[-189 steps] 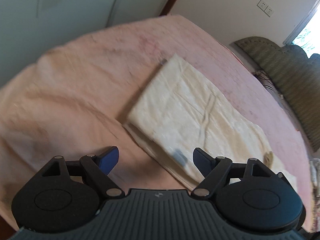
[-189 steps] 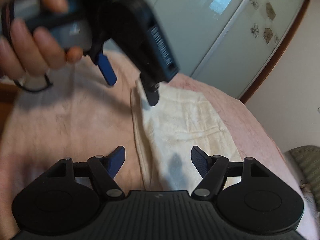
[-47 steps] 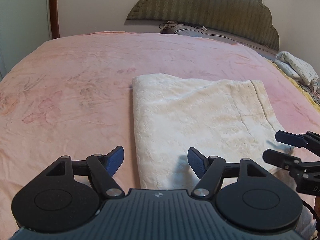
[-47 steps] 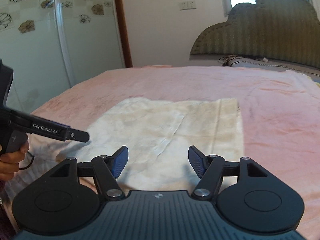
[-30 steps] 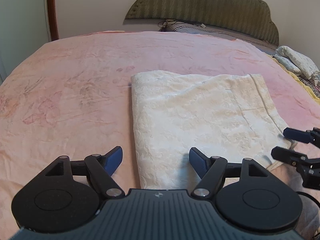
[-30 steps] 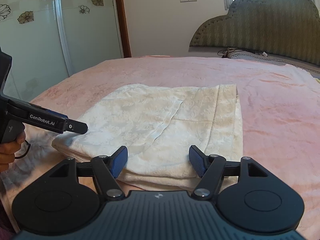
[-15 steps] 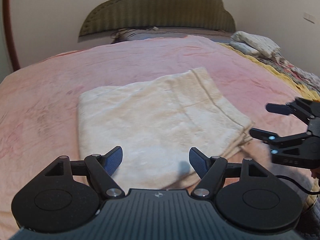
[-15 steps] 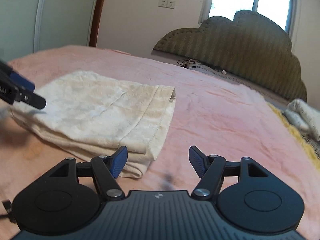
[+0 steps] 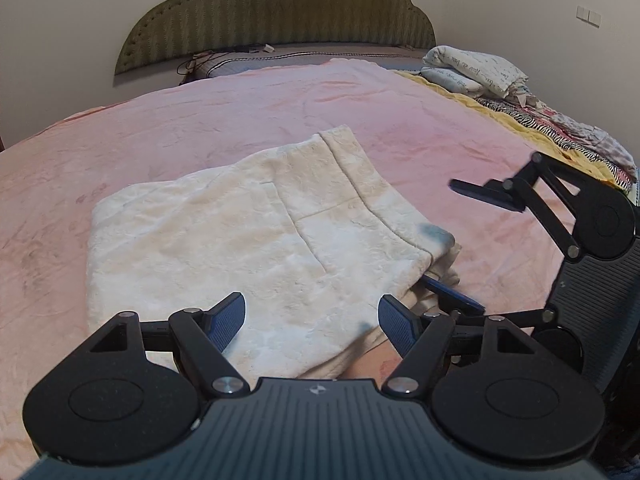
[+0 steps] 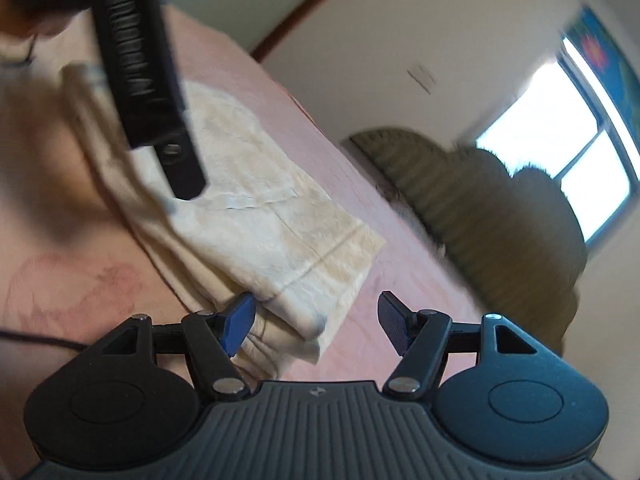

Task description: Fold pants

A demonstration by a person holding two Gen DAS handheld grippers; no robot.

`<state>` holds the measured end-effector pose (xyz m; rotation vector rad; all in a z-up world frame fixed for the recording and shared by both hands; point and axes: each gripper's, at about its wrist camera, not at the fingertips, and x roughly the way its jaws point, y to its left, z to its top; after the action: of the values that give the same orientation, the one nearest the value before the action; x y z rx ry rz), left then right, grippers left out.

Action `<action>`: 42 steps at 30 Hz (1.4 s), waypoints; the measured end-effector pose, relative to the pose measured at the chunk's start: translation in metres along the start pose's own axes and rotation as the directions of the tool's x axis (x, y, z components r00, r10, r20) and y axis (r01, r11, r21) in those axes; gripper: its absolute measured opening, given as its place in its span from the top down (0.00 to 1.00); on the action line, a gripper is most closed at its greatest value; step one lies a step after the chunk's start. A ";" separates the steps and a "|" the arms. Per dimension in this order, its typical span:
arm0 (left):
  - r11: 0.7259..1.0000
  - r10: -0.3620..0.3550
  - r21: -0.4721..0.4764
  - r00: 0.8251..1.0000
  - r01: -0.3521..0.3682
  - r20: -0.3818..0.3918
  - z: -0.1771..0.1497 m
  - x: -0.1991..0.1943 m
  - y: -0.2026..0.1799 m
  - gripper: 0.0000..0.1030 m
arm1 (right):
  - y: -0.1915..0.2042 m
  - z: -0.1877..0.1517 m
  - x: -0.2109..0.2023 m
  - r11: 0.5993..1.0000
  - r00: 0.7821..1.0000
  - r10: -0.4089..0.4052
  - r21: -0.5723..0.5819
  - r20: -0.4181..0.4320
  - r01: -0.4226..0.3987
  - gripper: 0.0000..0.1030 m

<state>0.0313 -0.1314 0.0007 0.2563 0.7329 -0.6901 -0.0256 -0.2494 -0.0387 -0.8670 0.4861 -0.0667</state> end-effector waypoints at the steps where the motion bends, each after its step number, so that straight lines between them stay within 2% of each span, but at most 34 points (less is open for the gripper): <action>1: 1.000 0.001 0.000 1.000 -0.001 -0.003 0.000 0.001 -0.001 0.27 | 0.002 0.002 0.004 0.999 1.000 -0.002 -0.037 0.003 0.002 0.36; 2: 1.000 0.001 0.000 1.000 -0.001 -0.005 0.000 0.002 -0.001 0.27 | 0.002 0.005 0.008 0.999 1.000 0.010 -0.052 -0.002 -0.010 0.39; 4: 1.000 0.007 -0.005 1.000 -0.007 -0.006 -0.001 0.002 0.001 0.27 | 0.000 0.008 0.017 0.996 0.997 0.078 -0.052 -0.017 -0.079 0.82; 7: 0.999 0.015 -0.032 1.000 -0.015 -0.003 0.000 0.000 0.008 0.26 | 0.001 0.007 0.022 0.993 0.994 0.106 -0.052 -0.036 -0.107 0.87; 9: 0.998 0.009 -0.062 1.000 -0.009 -0.002 0.001 -0.001 0.014 0.26 | -0.006 0.007 0.017 0.995 0.995 0.098 -0.018 -0.026 -0.098 0.89; 11: 0.996 -0.008 -0.085 1.000 0.009 0.009 0.001 -0.003 0.020 0.23 | -0.015 0.008 0.012 0.995 0.995 0.098 0.024 -0.032 -0.097 0.89; 13: 0.996 0.003 -0.091 1.000 -0.003 0.005 0.000 0.000 0.023 0.21 | -0.018 0.007 0.016 0.993 0.992 0.110 0.057 -0.055 -0.107 0.89; 15: 0.995 0.022 -0.094 1.000 -0.023 -0.012 -0.002 0.003 0.026 0.21 | -0.012 0.003 0.029 0.986 0.981 0.162 0.062 -0.105 -0.156 0.89; 17: 0.994 0.020 -0.105 1.000 -0.022 -0.020 -0.004 0.004 0.030 0.21 | -0.006 0.001 0.029 0.992 0.989 0.125 0.031 -0.081 -0.123 0.89; 20: 0.993 0.019 -0.120 1.000 -0.021 -0.018 -0.005 0.002 0.034 0.21 | -0.012 0.001 0.024 0.990 0.987 0.138 0.026 -0.088 -0.136 0.86; 23: 0.992 0.020 -0.125 1.000 -0.021 -0.013 -0.005 0.001 0.035 0.21 | -0.031 -0.001 0.018 0.983 0.979 0.169 0.093 -0.114 -0.159 0.81; 25: 0.991 0.022 -0.128 1.000 -0.024 -0.015 -0.005 0.001 0.032 0.21 | -0.047 -0.001 0.014 0.972 0.981 0.171 0.177 -0.097 -0.152 0.80; 28: 0.991 0.024 -0.130 0.999 -0.027 -0.022 -0.006 0.002 0.031 0.21 | -0.067 -0.002 0.007 0.911 0.983 0.186 0.373 0.006 -0.175 0.80; 30: 0.991 0.025 -0.131 0.999 -0.028 -0.024 -0.006 0.001 0.030 0.21 | -0.072 0.002 0.013 0.868 0.978 0.200 0.453 0.057 -0.204 0.80; 32: 0.992 0.026 -0.127 0.999 -0.029 -0.024 -0.007 0.000 0.029 0.21 | -0.067 0.008 0.022 0.861 0.979 0.199 0.469 0.048 -0.198 0.80; 34: 0.993 0.025 -0.117 0.999 -0.028 -0.027 -0.007 0.000 0.027 0.21 | -0.060 0.010 0.033 0.863 0.972 0.235 0.456 0.019 -0.218 0.79; 36: 0.994 0.019 -0.105 0.999 -0.022 -0.034 -0.008 0.001 0.025 0.21 | -0.050 0.004 0.043 0.864 0.959 0.278 0.449 -0.048 -0.228 0.79; 37: 0.995 0.014 -0.096 0.999 -0.017 -0.034 -0.009 0.002 0.024 0.21 | -0.047 0.000 0.042 0.858 0.954 0.293 0.455 -0.057 -0.236 0.79; 39: 0.997 0.010 -0.078 1.000 -0.013 -0.030 -0.009 0.002 0.022 0.21 | -0.051 -0.001 0.034 0.829 0.960 0.277 0.514 -0.031 -0.222 0.78; 41: 0.998 0.010 -0.066 0.999 -0.013 -0.034 -0.009 0.003 0.019 0.21 | -0.060 -0.001 0.028 0.777 0.964 0.263 0.588 0.023 -0.226 0.71; 42: 0.998 0.008 -0.059 0.999 -0.009 -0.032 -0.009 0.002 0.019 0.21 | -0.063 -0.001 0.029 0.750 0.959 0.281 0.613 0.045 -0.249 0.58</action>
<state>0.0402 -0.1139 -0.0075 0.2168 0.7808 -0.6566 0.0082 -0.2984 -0.0035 -0.1433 0.5860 0.0174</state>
